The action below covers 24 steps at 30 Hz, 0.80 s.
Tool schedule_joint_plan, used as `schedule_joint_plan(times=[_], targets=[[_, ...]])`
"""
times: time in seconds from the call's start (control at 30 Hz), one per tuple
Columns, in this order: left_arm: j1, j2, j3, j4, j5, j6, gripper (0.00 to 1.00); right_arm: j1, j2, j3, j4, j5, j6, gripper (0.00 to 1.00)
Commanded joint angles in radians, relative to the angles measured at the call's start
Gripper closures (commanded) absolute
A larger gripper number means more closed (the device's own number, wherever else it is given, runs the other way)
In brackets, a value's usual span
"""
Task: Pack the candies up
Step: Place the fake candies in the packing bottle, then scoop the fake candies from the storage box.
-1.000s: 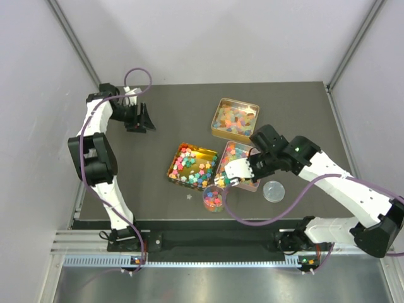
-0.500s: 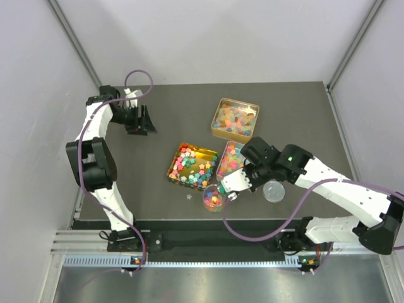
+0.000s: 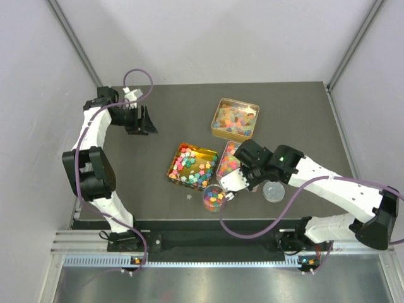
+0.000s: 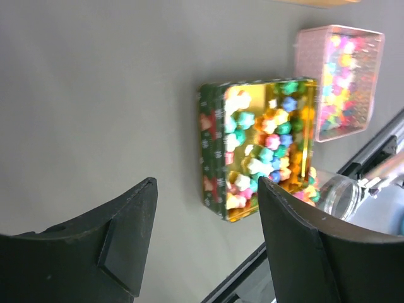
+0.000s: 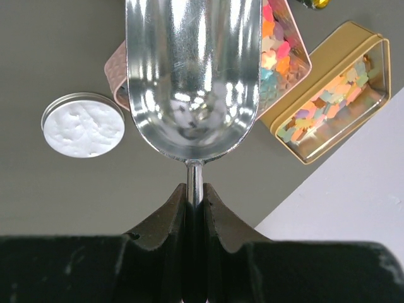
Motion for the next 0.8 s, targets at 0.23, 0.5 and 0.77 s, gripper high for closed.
schedule_joint_plan(times=[0.23,0.5,0.77], targets=[[-0.229,-0.119,0.236,-0.299,0.180,0.222,0.35,-0.092,0.118,0.214,0.151,-0.040,0.094,1.00],[-0.303,-0.071,0.285,-0.401,0.180,0.245,0.52,-0.178,0.296,0.341,0.292,-0.242,0.240,1.00],[-0.342,0.011,0.330,-0.388,0.201,0.229,0.81,-0.181,0.390,0.456,0.371,-0.276,0.238,1.00]])
